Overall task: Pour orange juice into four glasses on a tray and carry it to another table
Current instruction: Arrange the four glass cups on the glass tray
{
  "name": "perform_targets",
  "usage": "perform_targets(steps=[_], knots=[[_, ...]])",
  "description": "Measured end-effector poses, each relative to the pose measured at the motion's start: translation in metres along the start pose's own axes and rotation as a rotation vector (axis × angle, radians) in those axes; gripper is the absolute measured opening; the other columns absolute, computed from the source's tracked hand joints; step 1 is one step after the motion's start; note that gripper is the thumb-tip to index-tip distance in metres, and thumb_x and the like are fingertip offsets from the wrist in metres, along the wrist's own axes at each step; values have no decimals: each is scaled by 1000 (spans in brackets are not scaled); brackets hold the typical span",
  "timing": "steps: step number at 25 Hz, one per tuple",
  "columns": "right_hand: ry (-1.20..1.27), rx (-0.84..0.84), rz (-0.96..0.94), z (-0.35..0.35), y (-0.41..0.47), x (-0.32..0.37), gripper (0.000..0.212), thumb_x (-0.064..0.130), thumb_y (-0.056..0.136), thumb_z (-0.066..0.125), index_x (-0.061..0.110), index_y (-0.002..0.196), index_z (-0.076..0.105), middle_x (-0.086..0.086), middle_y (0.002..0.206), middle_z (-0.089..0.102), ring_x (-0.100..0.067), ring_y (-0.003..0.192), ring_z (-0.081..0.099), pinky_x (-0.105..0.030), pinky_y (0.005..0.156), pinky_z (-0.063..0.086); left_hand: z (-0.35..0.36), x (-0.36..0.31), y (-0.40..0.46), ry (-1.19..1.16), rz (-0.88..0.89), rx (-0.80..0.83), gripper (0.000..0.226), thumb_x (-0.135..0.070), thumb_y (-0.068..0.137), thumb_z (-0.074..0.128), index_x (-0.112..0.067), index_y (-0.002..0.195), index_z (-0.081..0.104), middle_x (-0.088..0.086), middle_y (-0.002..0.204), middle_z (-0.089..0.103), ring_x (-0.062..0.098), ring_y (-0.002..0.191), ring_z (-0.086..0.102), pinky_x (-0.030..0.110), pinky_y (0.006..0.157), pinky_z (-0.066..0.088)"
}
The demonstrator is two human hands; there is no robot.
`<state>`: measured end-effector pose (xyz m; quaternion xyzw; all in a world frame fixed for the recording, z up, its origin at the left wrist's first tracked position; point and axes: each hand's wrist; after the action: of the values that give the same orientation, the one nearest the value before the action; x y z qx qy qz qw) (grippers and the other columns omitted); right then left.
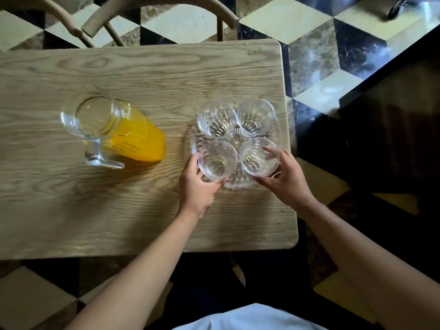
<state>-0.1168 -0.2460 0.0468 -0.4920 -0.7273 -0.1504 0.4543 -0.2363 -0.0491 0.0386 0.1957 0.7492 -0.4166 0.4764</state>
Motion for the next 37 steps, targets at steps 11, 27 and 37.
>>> perform_targets(steps=[11,27,37], knots=[[-14,-7,-2,2,3,-1,80,15,69,93,15,140,57,-13,120,60,-3,89,60,2,76,39,6,6,6,-1,-21,9,89,14,69,92,-14,144,54,-4,135,64,-14,120,62,49,117,52],[78,75,100,-11,-7,-8,100,19,69,94,23,153,40,-1,131,50,-16,79,69,-23,74,57,-12,-4,-14,122,43,2,99,-3,70,98,-18,154,48,7,151,55,20,142,54,43,125,43],[82,23,94,-41,-52,13,116,34,68,93,16,160,26,-5,138,41,-17,119,57,-35,99,56,-31,-31,-83,110,135,-120,102,-29,66,93,-10,155,47,10,143,57,19,138,56,42,123,44]])
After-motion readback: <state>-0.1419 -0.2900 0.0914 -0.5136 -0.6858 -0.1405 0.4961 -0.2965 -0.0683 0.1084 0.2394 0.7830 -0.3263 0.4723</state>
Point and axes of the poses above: each hand's wrist, its own y-axis towards the middle knuckle, its own z-axis out of the palm, x = y × z
